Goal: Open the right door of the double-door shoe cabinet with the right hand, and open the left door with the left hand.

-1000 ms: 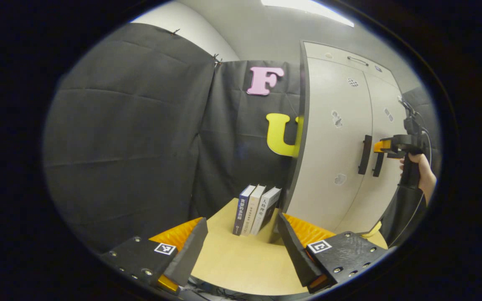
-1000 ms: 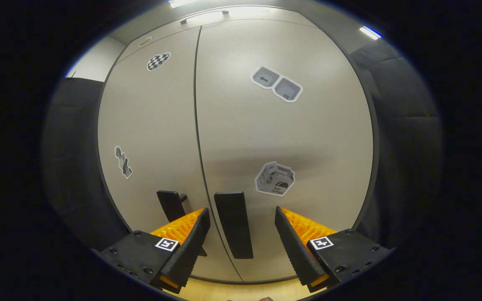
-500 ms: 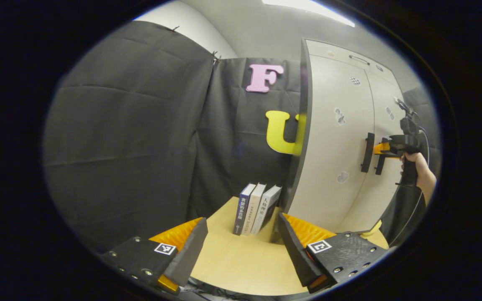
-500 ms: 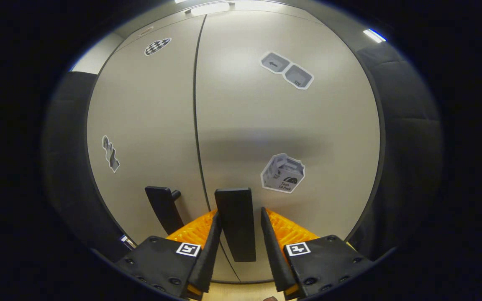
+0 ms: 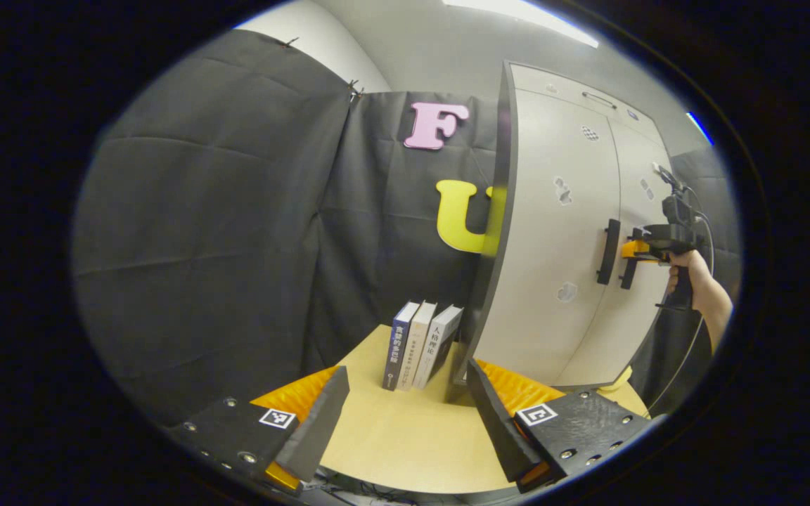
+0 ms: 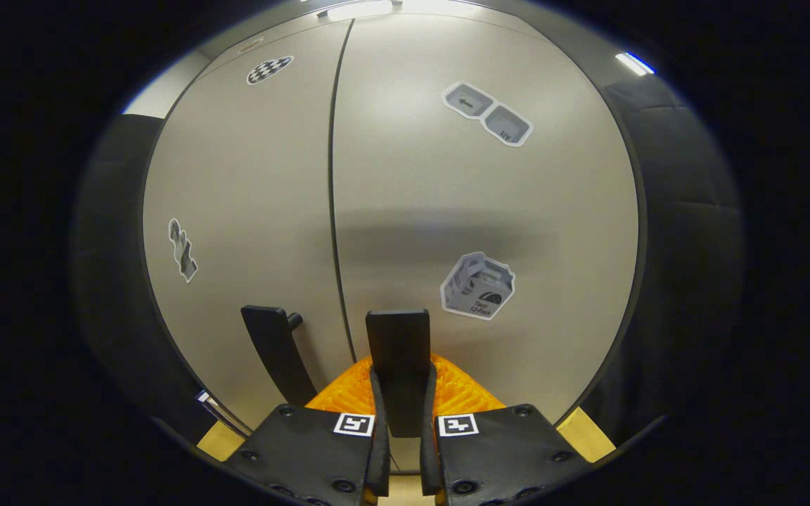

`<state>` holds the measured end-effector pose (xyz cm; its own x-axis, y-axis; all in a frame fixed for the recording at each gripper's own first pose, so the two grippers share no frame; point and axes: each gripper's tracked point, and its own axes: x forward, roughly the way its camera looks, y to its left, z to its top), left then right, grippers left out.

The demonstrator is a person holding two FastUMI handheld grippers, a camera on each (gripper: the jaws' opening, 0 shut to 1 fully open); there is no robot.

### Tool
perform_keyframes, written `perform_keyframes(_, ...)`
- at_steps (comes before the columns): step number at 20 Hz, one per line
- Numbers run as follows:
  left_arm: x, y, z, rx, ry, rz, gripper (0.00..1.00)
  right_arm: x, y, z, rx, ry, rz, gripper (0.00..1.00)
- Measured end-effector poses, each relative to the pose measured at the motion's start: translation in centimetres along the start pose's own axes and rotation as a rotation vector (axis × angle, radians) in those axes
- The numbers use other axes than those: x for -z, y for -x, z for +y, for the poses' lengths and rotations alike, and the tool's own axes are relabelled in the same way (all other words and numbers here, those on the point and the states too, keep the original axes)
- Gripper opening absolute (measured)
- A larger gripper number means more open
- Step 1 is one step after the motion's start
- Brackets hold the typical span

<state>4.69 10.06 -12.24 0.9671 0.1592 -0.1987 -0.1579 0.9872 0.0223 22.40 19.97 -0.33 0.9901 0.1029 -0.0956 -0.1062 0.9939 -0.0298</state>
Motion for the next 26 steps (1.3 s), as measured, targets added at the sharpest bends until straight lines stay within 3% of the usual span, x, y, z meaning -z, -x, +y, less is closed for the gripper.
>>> perform_keyframes(4,1.3,-0.5,-0.5,0.045,0.021,0.027,0.98,0.2,0.1,0.0,-0.043,-0.015,0.035,0.06)
perform_keyframes(8,1.8,-1.3,-1.2,0.081,0.044,0.034,0.98,0.3,0.8,-0.1,-0.061,0.007,0.044,0.03)
perform_keyframes(16,-0.5,0.3,-4.0,0.058,0.008,-0.011,0.99,0.9,4.0,-0.8,-0.160,0.023,0.035,0.06)
perform_keyframes(21,-1.4,3.1,-8.2,0.046,0.020,-0.024,0.99,1.2,6.1,-1.4,-0.255,0.019,0.035,0.06)
perform_keyframes(26,-2.3,5.8,-11.7,0.031,-0.056,-0.053,0.97,1.7,8.6,-2.6,-0.339,0.016,0.027,0.06)
